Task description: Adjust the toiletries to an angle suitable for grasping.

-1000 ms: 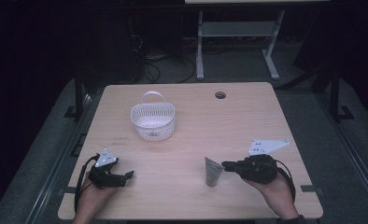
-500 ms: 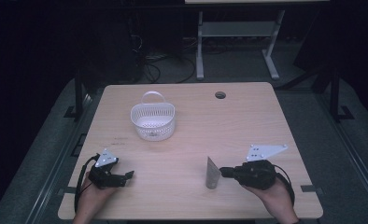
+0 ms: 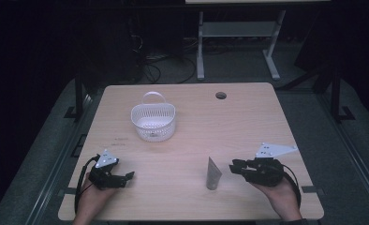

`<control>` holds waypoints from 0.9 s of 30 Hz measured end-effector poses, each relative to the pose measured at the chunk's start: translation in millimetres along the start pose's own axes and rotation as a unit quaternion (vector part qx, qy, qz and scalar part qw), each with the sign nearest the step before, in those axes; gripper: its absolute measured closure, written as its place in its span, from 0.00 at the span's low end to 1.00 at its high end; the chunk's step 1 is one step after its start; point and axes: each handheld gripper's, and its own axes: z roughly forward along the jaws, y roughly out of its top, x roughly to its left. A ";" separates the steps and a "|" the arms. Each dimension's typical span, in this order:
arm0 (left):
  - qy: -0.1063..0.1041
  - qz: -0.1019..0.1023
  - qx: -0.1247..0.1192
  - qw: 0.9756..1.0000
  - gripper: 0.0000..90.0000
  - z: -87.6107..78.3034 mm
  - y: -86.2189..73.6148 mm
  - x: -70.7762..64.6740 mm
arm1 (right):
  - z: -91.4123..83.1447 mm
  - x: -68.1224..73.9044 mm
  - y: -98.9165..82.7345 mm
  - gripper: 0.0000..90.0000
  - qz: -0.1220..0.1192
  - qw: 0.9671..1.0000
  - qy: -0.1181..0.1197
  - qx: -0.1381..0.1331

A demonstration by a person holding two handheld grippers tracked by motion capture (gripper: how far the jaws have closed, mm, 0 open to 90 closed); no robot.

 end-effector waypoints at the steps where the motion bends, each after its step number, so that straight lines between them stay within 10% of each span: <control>1: 0.000 0.000 0.000 1.000 0.16 0.0 0.0 0.1 | 0.0 0.0 0.0 0.76 0.000 1.000 0.000 0.000; 10: 0.000 -0.001 -0.001 1.000 0.16 0.1 0.0 -0.1 | -3.5 -29.6 -27.0 0.35 0.047 0.994 -0.095 0.012; 27: 0.000 -0.001 0.000 1.000 0.16 0.1 0.0 -0.1 | -3.7 -58.1 -65.2 0.04 0.065 0.975 -0.206 0.057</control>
